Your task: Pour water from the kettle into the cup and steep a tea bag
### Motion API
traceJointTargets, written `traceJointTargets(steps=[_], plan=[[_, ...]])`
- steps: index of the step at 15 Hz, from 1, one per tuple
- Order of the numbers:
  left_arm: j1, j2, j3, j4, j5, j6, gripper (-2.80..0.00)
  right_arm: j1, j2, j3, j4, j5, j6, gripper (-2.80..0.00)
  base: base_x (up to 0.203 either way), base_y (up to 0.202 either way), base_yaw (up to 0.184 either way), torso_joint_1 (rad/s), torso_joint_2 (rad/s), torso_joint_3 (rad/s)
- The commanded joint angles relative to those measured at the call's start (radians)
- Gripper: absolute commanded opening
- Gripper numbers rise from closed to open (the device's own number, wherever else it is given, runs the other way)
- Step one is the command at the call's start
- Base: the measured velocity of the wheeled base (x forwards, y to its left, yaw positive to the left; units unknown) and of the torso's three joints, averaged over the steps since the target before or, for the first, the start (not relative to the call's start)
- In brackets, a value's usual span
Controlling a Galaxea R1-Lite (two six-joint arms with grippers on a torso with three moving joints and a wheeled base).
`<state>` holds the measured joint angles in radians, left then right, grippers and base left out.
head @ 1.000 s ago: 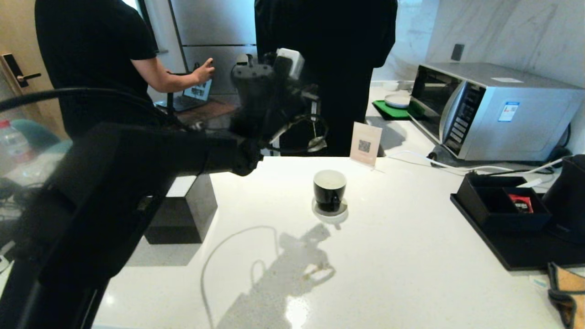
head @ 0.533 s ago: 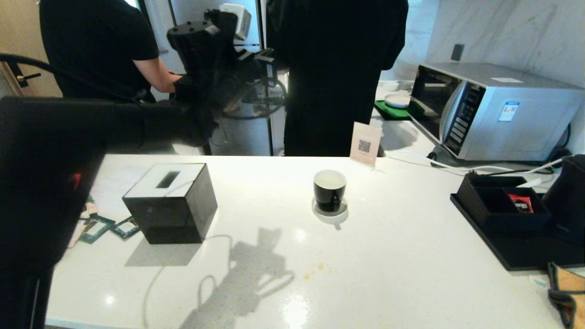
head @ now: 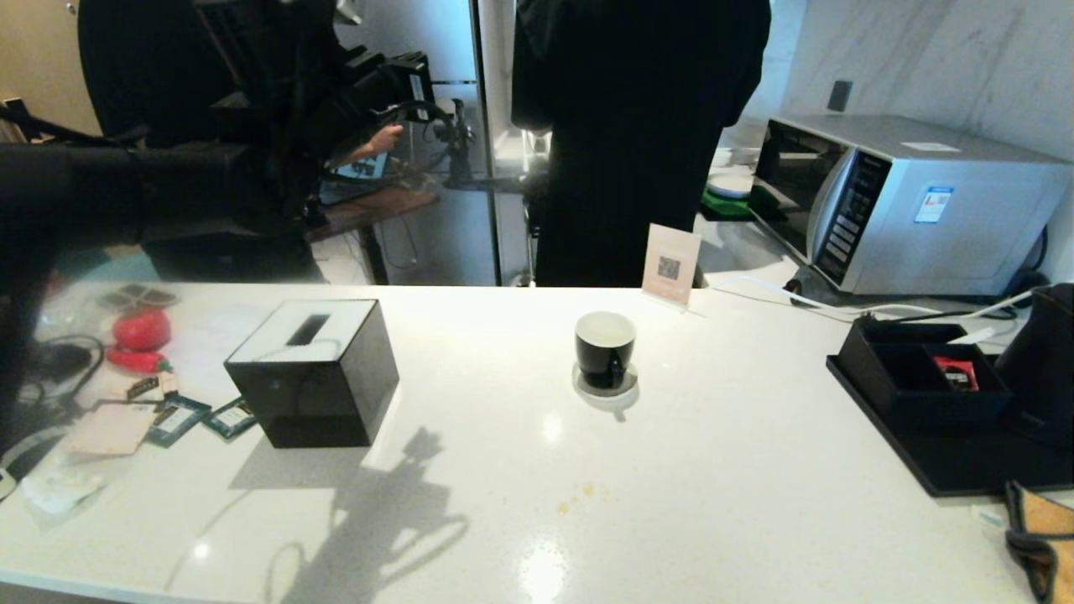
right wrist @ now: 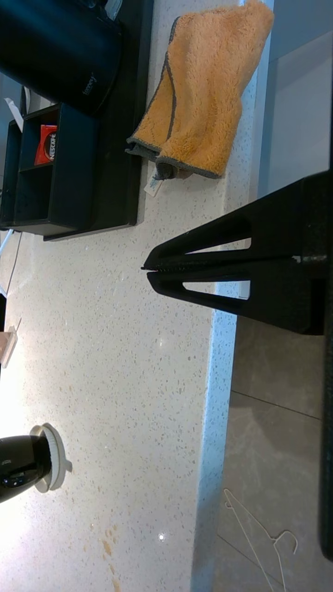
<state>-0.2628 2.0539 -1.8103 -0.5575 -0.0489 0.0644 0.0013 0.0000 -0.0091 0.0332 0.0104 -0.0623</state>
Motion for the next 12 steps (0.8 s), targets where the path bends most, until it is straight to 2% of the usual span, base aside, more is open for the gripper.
traceJointTargets(steps=[1,6,9,12], plan=[[0.024,-0.089,0.073,0.041,0.0,0.0,-2.8,0.0,0.0,0.0,0.001,0.0,-0.001,-2.8,0.0,0.0,0.0,0.0,0.0,0.0],[0.129,-0.242,0.296,0.092,-0.001,-0.003,-2.8,0.0,0.0,0.0,0.001,0.0,-0.001,-2.8,0.0,0.0,0.0,0.0,0.0,0.0],[0.185,-0.312,0.431,0.096,-0.002,-0.043,-2.8,0.0,0.001,0.0,0.001,0.0,-0.001,-2.8,0.0,0.0,0.0,0.0,0.0,0.0],[0.24,-0.366,0.546,0.093,-0.006,-0.057,-2.8,0.0,0.0,0.0,0.001,0.0,-0.001,-2.8,0.0,0.0,0.0,0.0,0.0,0.0]])
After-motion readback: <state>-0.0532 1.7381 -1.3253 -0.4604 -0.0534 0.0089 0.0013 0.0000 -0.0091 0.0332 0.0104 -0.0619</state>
